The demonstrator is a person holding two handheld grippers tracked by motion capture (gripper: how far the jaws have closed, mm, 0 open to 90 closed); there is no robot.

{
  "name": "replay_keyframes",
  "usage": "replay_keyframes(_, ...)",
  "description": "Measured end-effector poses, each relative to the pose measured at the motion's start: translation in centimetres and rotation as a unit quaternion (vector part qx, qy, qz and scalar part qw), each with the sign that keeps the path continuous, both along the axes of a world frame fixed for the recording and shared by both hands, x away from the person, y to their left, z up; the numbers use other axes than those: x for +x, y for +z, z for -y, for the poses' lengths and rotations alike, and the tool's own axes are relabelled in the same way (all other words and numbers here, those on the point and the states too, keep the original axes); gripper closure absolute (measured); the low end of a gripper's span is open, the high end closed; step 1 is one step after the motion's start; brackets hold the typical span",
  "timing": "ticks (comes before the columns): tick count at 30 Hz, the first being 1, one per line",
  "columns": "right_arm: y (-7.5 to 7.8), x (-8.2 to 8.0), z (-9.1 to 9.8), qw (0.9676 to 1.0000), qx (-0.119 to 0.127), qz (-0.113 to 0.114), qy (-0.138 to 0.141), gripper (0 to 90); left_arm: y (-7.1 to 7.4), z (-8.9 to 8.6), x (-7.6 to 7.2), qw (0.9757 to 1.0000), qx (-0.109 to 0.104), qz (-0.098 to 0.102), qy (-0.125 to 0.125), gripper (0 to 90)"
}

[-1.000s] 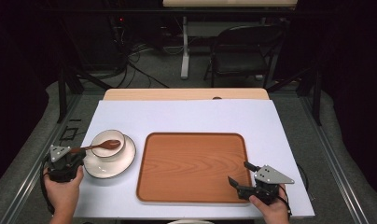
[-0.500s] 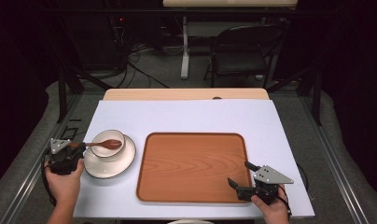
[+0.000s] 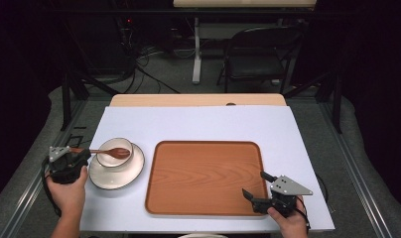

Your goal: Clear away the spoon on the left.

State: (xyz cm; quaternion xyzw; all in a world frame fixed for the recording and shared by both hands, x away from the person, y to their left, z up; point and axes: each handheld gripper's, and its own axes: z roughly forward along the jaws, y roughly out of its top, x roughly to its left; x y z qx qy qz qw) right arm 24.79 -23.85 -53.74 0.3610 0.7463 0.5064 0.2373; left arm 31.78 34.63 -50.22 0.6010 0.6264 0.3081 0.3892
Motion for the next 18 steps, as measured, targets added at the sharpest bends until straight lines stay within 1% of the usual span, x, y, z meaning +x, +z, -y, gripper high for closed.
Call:
replay_keyframes(1, 0.0, 0.0, 0.0, 1.0000, -0.001, 0.000, 0.000, 14.2, 0.1, -0.2, -0.2, 0.9999, -0.011, 0.005, 0.003, 78.0)
replay_keyframes(2, 0.0, 0.0, 0.0, 1.0000, -0.001, 0.000, 0.000, 14.2, 0.2, -0.3, -0.3, 0.9997, -0.020, 0.008, 0.008, 78.0)
replay_keyframes(3, 0.0, 0.0, 0.0, 1.0000, -0.001, 0.000, 0.001, 14.2, 0.4, -0.5, -0.5, 0.9995, -0.027, 0.010, 0.015, 73.7)
replay_keyframes(4, 0.0, 0.0, 0.0, 1.0000, -0.002, 0.000, 0.002, 14.2, 0.5, -0.8, -0.7, 0.9987, -0.042, 0.014, 0.023, 64.9)
replay_keyframes(5, 0.0, 0.0, 0.0, 1.0000, -0.002, 0.000, 0.002, 14.2, 0.5, -0.8, -0.7, 0.9987, -0.042, 0.014, 0.023, 61.1)
replay_keyframes(6, 0.0, 0.0, -0.1, 1.0000, -0.002, 0.000, 0.002, 14.2, 0.6, -1.0, -0.8, 0.9983, -0.049, 0.018, 0.028, 61.1)
replay_keyframes(7, 0.0, 0.0, 0.0, 1.0000, -0.001, 0.000, 0.002, 14.2, 0.7, -1.3, -1.1, 0.9974, -0.058, 0.021, 0.037, 57.7)
replay_keyframes(8, 0.0, 0.0, 0.0, 1.0000, 0.001, -0.001, 0.002, 14.2, 0.7, -1.5, -1.1, 0.9967, -0.065, 0.022, 0.042, 52.5)
replay_keyframes(10, 0.0, 0.0, 0.0, 1.0000, 0.001, -0.001, 0.002, 14.2, 0.6, -1.9, -1.3, 0.9953, -0.081, 0.024, 0.048, 47.9)
replay_keyframes(11, 0.0, 0.0, 0.0, 1.0000, 0.001, -0.001, 0.002, 14.2, 0.6, -2.1, -1.4, 0.9948, -0.086, 0.020, 0.050, 46.7)
replay_keyframes(12, 0.0, 0.0, -0.1, 1.0000, 0.001, -0.001, 0.002, 14.2, 0.5, -2.2, -1.3, 0.9940, -0.092, 0.024, 0.054, 44.5)
replay_keyframes(14, 0.0, 0.0, -0.1, 1.0000, 0.000, -0.003, 0.003, 14.2, 0.3, -2.6, -1.3, 0.9930, -0.100, 0.018, 0.060, 43.9)
replay_keyframes(16, 0.0, 0.0, -0.1, 1.0000, 0.000, -0.002, 0.004, 14.2, 0.0, -2.9, -1.2, 0.9916, -0.113, 0.017, 0.060, 41.9)
replay_keyframes(17, 0.0, 0.0, -0.1, 1.0000, 0.000, -0.002, 0.004, 14.2, 0.0, -2.9, -1.2, 0.9916, -0.113, 0.017, 0.060, 41.8)
replay_keyframes(18, 0.0, 0.0, -0.1, 1.0000, 0.000, -0.003, 0.004, 14.2, -0.1, -3.0, -1.1, 0.9909, -0.118, 0.016, 0.062, 41.8)
